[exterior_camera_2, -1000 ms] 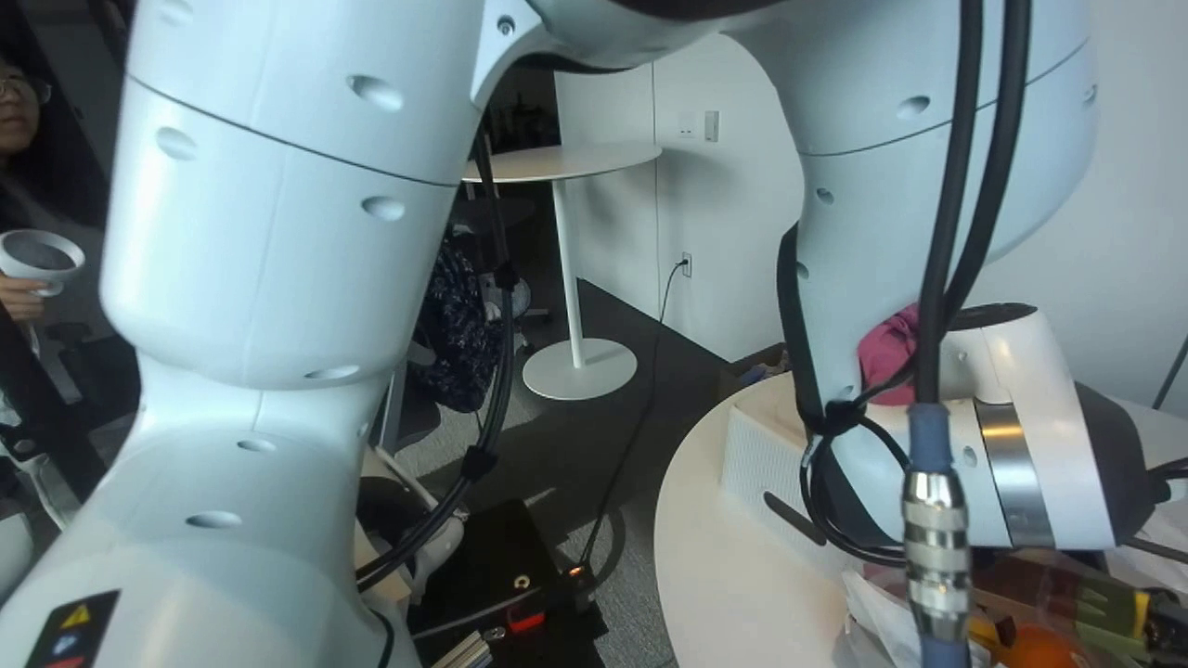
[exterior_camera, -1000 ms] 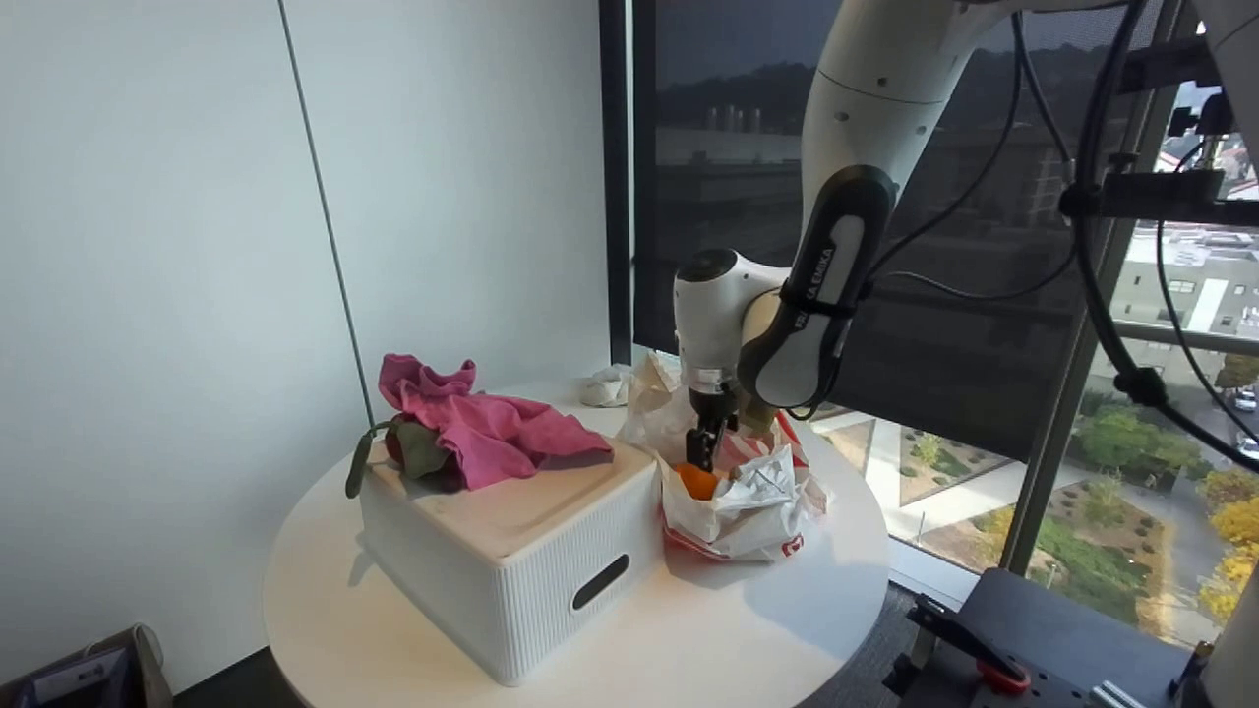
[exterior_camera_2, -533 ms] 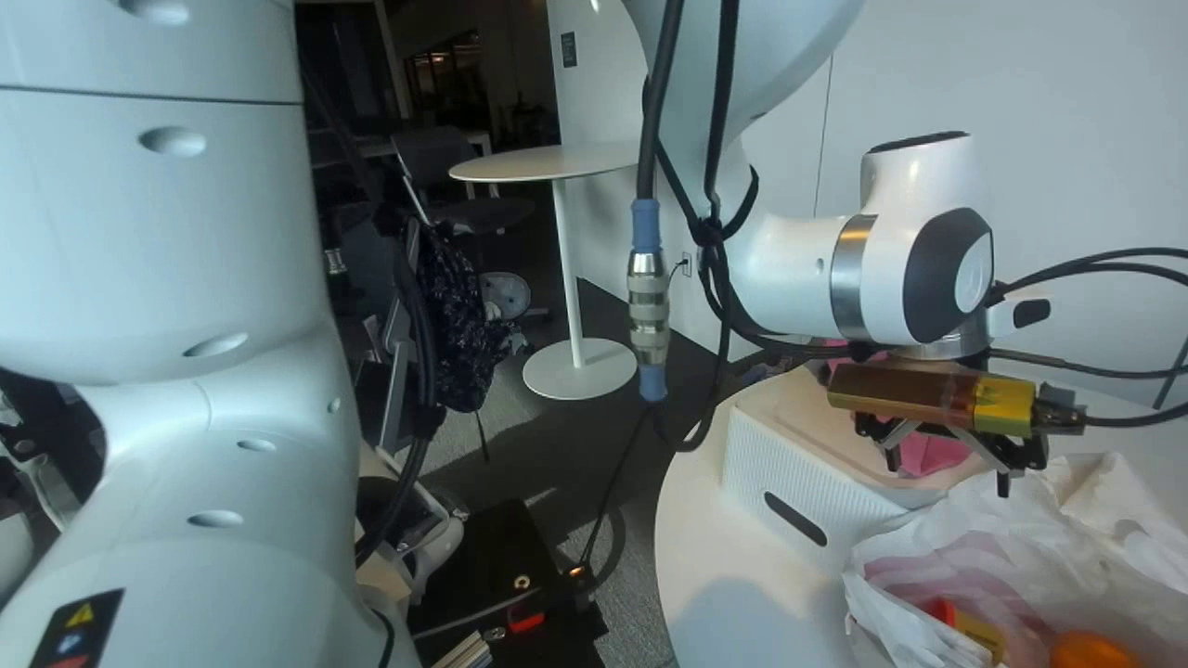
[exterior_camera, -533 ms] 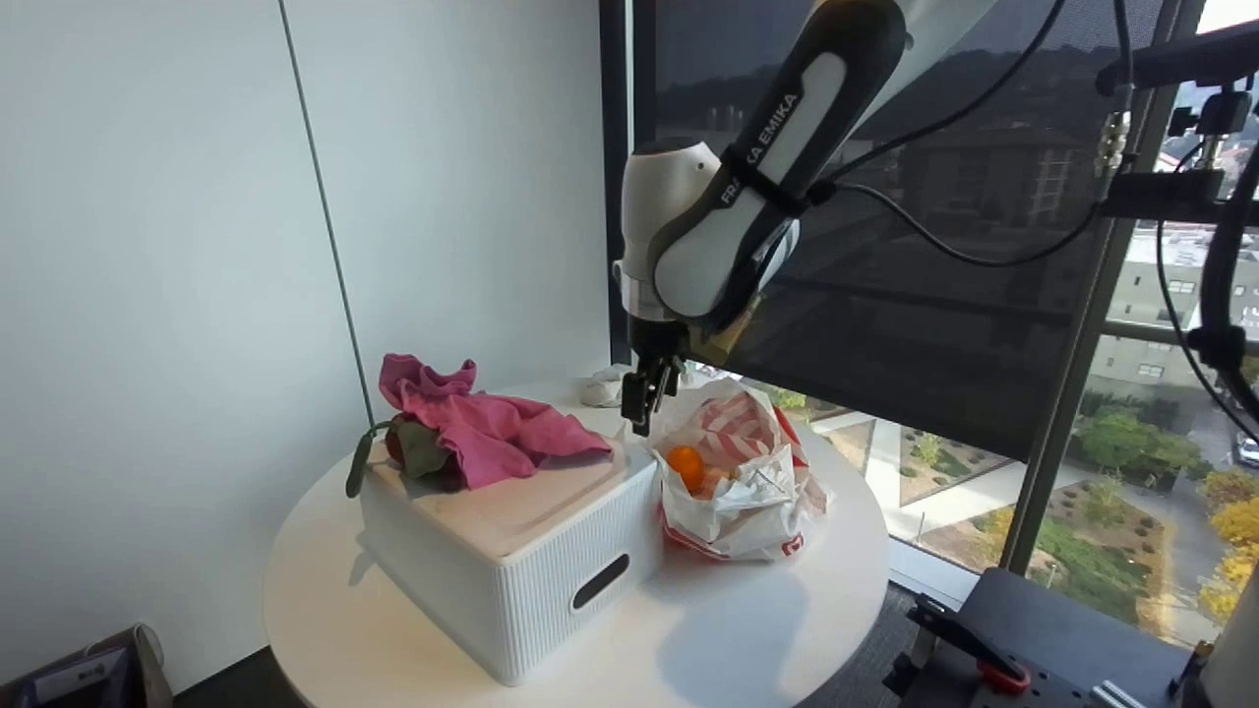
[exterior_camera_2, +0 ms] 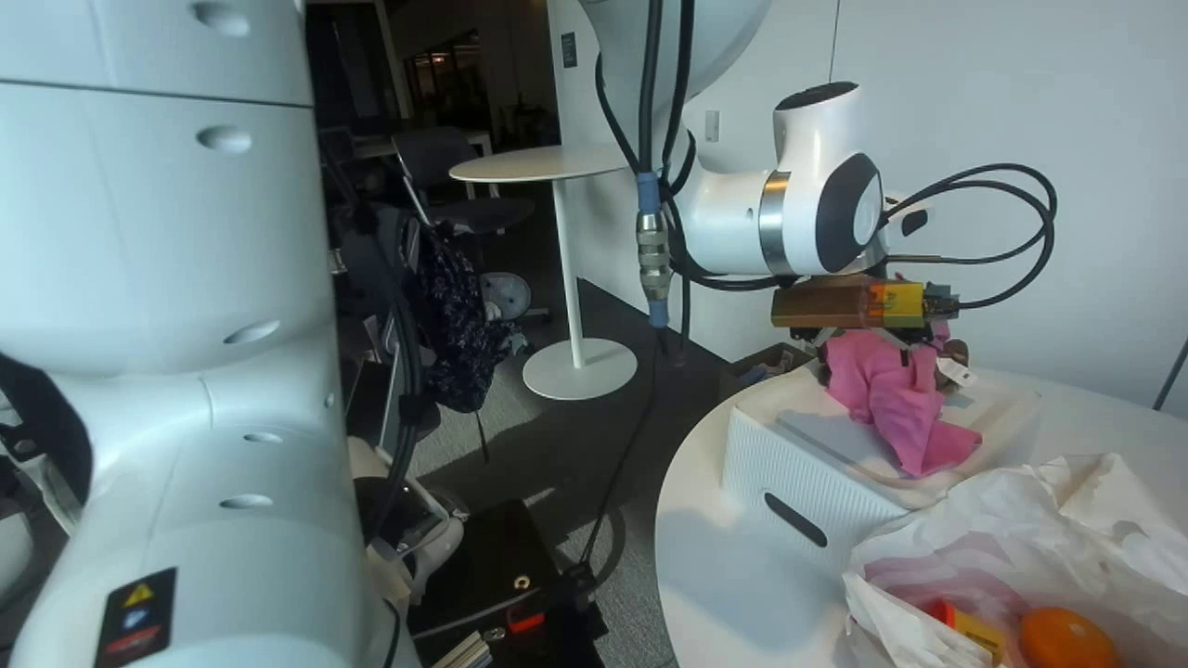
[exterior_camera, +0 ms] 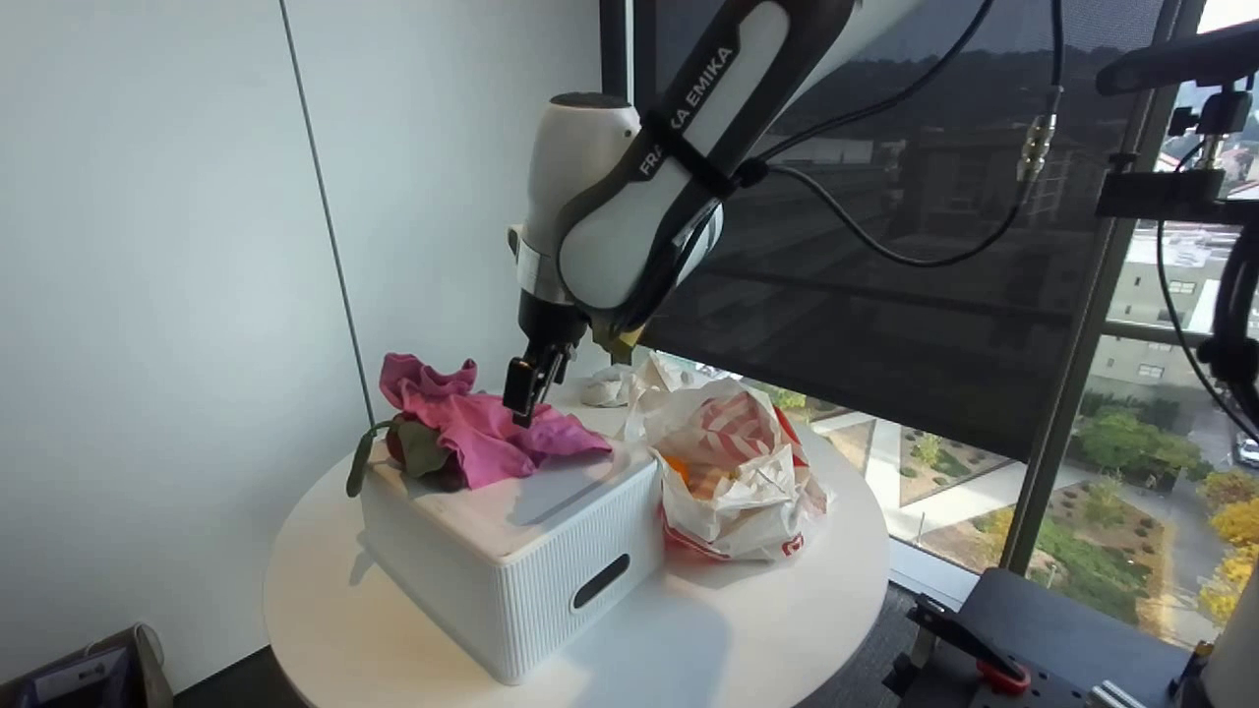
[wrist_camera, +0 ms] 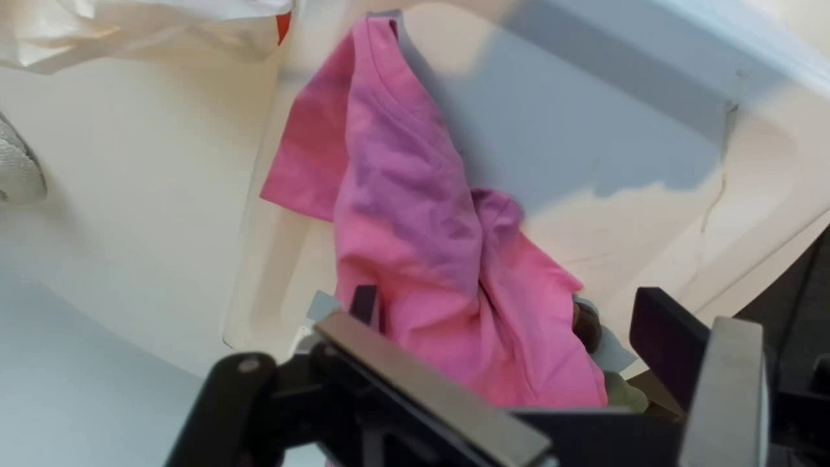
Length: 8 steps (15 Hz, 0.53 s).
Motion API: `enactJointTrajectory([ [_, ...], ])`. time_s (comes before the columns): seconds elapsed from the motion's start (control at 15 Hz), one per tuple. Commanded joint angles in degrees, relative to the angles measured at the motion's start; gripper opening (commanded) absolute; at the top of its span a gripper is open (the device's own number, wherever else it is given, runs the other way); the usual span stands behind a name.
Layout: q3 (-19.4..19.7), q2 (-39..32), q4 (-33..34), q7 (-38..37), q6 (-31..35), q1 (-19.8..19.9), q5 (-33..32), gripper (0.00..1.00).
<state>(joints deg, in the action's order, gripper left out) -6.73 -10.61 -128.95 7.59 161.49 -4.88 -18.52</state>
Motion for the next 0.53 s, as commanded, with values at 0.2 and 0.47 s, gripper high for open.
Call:
enactJointTrajectory([
  [0.2, -0.93, -14.07, 9.04, 9.44, 5.91, 2.24, 5.75, 1.0],
  [0.47, -6.7, -18.07, 10.63, 16.22, 7.37, 7.35, 8.3, 0.74],
])
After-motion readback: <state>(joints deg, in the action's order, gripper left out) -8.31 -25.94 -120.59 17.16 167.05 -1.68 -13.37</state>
